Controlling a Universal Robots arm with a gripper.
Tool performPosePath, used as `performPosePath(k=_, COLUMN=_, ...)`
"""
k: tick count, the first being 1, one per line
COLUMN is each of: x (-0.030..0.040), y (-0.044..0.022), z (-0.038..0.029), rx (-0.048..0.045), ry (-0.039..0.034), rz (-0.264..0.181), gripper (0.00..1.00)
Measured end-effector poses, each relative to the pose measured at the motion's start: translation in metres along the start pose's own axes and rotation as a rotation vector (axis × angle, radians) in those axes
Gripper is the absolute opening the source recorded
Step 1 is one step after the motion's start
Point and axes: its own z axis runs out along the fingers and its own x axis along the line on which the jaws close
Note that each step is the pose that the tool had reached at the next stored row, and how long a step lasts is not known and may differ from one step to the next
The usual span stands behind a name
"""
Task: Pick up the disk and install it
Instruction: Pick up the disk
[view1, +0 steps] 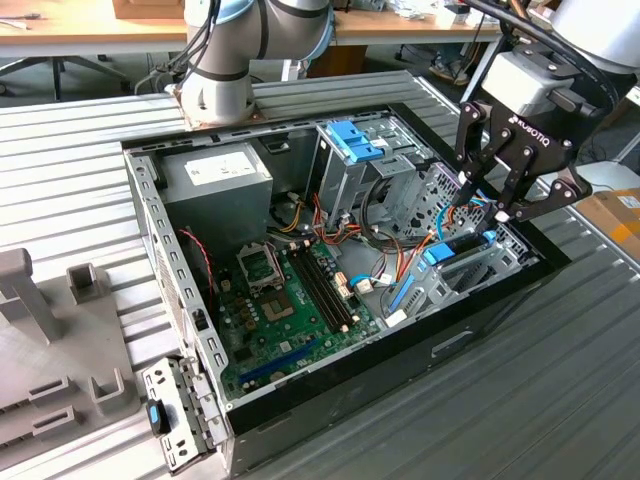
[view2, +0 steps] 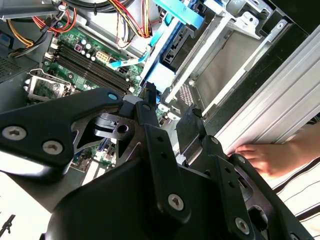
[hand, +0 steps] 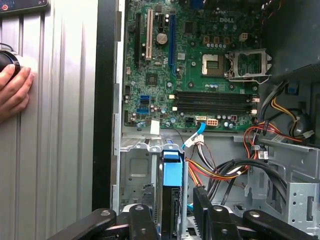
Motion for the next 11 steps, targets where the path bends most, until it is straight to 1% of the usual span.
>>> performPosePath(k=10, x=-0.0015, y=-0.0011, z=-0.0002, rx=-0.0001, ry=0.0004, rz=-0.013, gripper=0.44)
performPosePath(k=11, x=-0.0016, y=-0.002, z=-0.0002, rx=-0.0001, ry=0.0005, rz=-0.014, gripper=0.44)
